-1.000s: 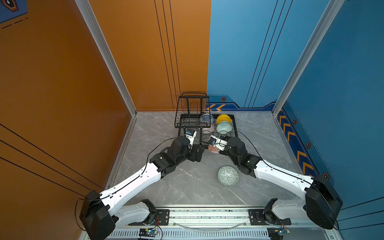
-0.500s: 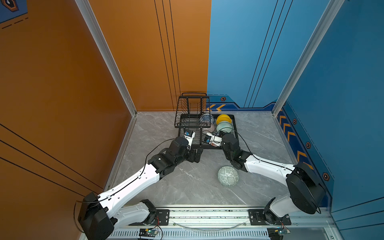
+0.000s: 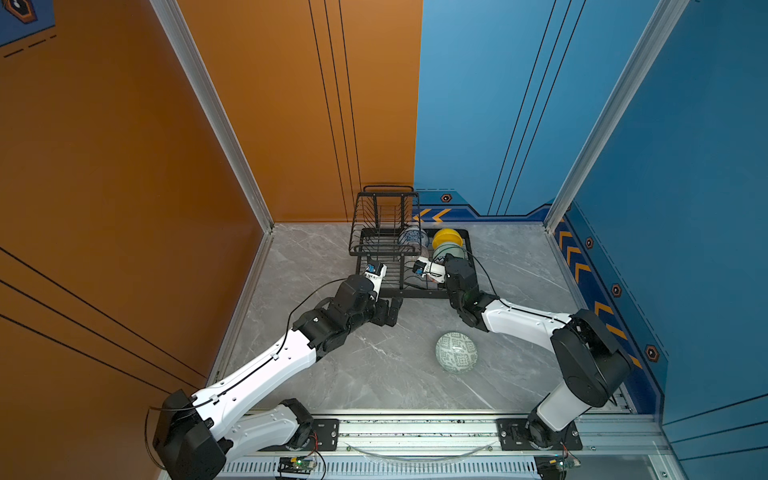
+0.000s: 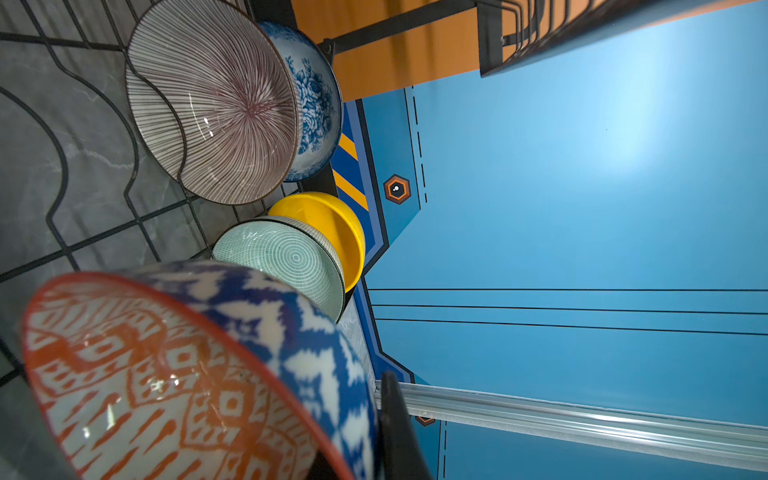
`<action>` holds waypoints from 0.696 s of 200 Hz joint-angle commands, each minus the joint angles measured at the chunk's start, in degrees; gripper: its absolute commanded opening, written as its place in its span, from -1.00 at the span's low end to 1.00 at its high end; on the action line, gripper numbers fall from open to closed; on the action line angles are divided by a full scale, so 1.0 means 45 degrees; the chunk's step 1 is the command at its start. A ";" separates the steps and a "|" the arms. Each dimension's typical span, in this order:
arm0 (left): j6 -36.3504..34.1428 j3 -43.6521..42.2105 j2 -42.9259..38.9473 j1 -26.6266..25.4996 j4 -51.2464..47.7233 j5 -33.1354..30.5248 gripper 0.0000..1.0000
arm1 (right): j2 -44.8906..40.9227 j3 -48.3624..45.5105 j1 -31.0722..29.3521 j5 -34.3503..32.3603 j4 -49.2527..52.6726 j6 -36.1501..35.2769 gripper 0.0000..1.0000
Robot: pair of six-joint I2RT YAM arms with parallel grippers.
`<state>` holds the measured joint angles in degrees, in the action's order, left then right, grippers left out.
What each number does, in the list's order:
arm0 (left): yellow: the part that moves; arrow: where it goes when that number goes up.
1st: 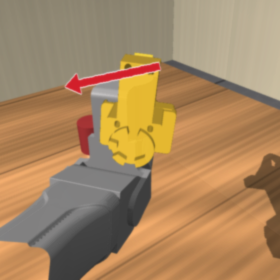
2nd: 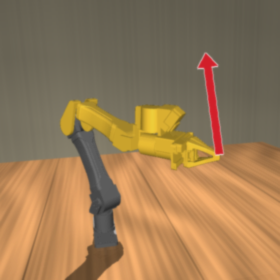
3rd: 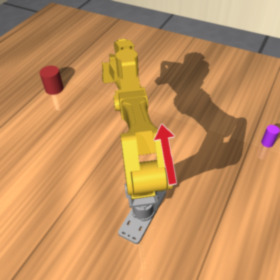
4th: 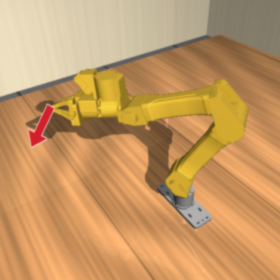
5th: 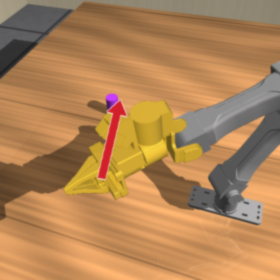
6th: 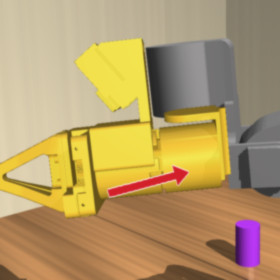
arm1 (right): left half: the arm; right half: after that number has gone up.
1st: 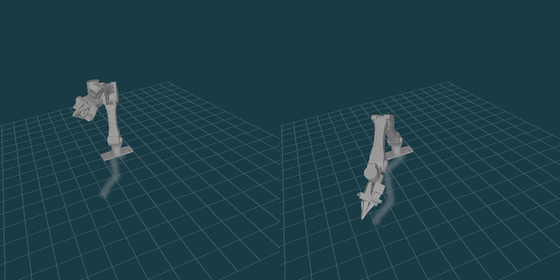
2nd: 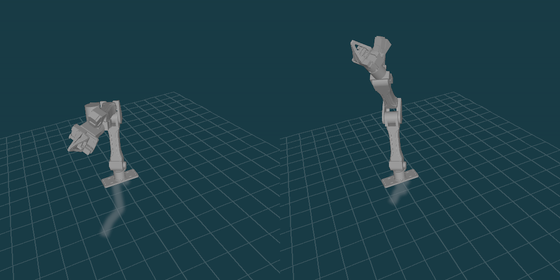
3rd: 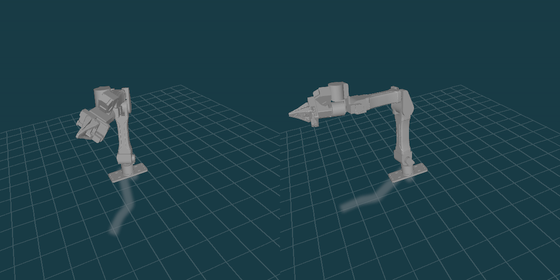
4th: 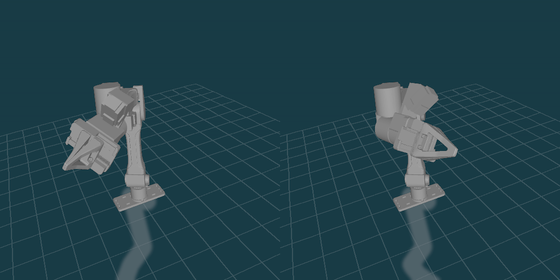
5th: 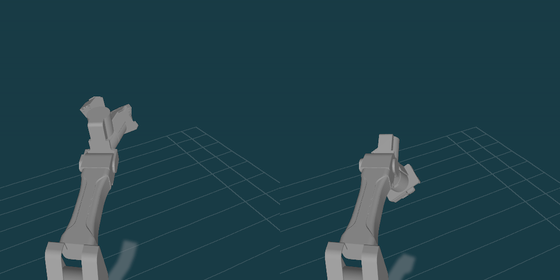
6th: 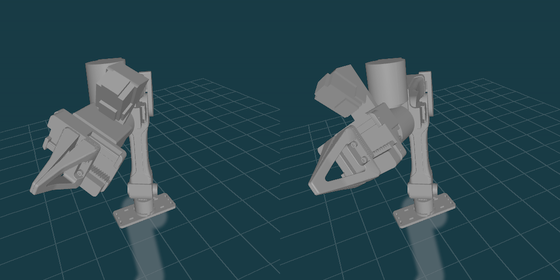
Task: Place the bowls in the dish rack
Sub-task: 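Lower the orange bowl upright beside the pink striped bowl with right gripper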
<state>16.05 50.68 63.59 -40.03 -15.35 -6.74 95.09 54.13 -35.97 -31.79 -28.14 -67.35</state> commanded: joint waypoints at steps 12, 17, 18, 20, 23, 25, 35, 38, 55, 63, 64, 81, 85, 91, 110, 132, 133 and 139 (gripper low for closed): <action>0.0085 -0.0144 -0.0304 0.0146 -0.0270 0.0248 0.96 | 0.0370 0.0880 0.0165 -0.0440 -0.0738 -0.0049 -1.00; 0.0075 -0.0133 -0.0317 0.0164 -0.0279 0.0248 0.96 | 0.0471 0.0932 0.0183 -0.0453 -0.0729 -0.0052 -1.00; 0.0080 -0.0121 -0.0310 0.0174 -0.0279 0.0248 0.96 | 0.0491 0.0946 0.0191 -0.0454 -0.0724 -0.0062 -1.00; 0.0084 -0.0126 -0.0320 0.0172 -0.0279 0.0248 0.96 | 0.0515 0.0971 0.0188 -0.0464 -0.0715 -0.0069 -1.00; 0.0094 -0.0126 -0.0308 0.0166 -0.0299 0.0266 0.96 | 0.0569 0.1007 0.0193 -0.0473 -0.0719 -0.0072 -1.00; 0.0102 -0.0128 -0.0319 0.0180 -0.0309 0.0267 0.96 | 0.0593 0.1035 0.0208 -0.0484 -0.0719 -0.0072 -1.00; 0.0104 -0.0110 -0.0340 0.0176 -0.0321 0.0269 0.96 | 0.0770 0.1179 0.0253 -0.0548 -0.0668 -0.0034 -1.00; 0.0104 -0.0109 -0.0342 0.0176 -0.0319 0.0285 0.96 | 0.0823 0.1260 0.0272 -0.0557 -0.0583 -0.0018 -1.00; 0.0104 -0.0111 -0.0362 0.0180 -0.0338 0.0287 0.96 | 0.1140 0.1732 0.0355 -0.0700 0.0086 0.0292 -1.00; 0.0103 -0.0103 -0.0362 0.0185 -0.0345 0.0307 0.96 | 0.1283 0.1830 0.0371 -0.0737 0.0082 0.0338 -1.00; 0.0104 -0.0096 -0.0362 0.0185 -0.0351 0.0307 0.96 | 0.1297 0.1834 0.0363 -0.0733 0.0072 0.0338 -1.00; 0.0086 -0.0089 -0.0344 0.0185 -0.0362 0.0307 0.96 | 0.1547 0.2057 0.0368 -0.0796 0.0154 0.0391 -1.00; 0.0090 -0.0080 -0.0343 0.0185 -0.0367 0.0307 0.96 | 0.1607 0.2109 0.0374 -0.0820 0.0159 0.0396 -1.00; 0.0085 -0.0068 -0.0352 0.0203 -0.0378 0.0331 0.96 | 0.1697 0.2179 0.0370 -0.0841 0.0185 0.0416 -1.00; 0.0085 -0.0063 -0.0362 0.0205 -0.0398 0.0346 0.96 | 0.1909 0.2391 0.0365 -0.0846 0.0313 0.0488 -1.00; 0.0085 -0.0069 -0.0343 0.0231 -0.0417 0.0346 0.96 | 0.2134 0.2631 0.0292 -0.0806 0.0495 0.0590 -1.00; 0.0085 -0.0060 -0.0343 0.0237 -0.0416 0.0346 0.96 | 0.2142 0.2635 0.0294 -0.0806 0.0503 0.0591 -1.00; 0.0085 -0.0067 -0.0343 0.0242 -0.0416 0.0364 0.96 | 0.2206 0.2710 0.0273 -0.0788 0.0511 0.0597 -1.00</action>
<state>16.10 50.68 62.94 -39.72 -16.19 -6.33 104.44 63.37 -34.50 -33.52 -25.54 -66.61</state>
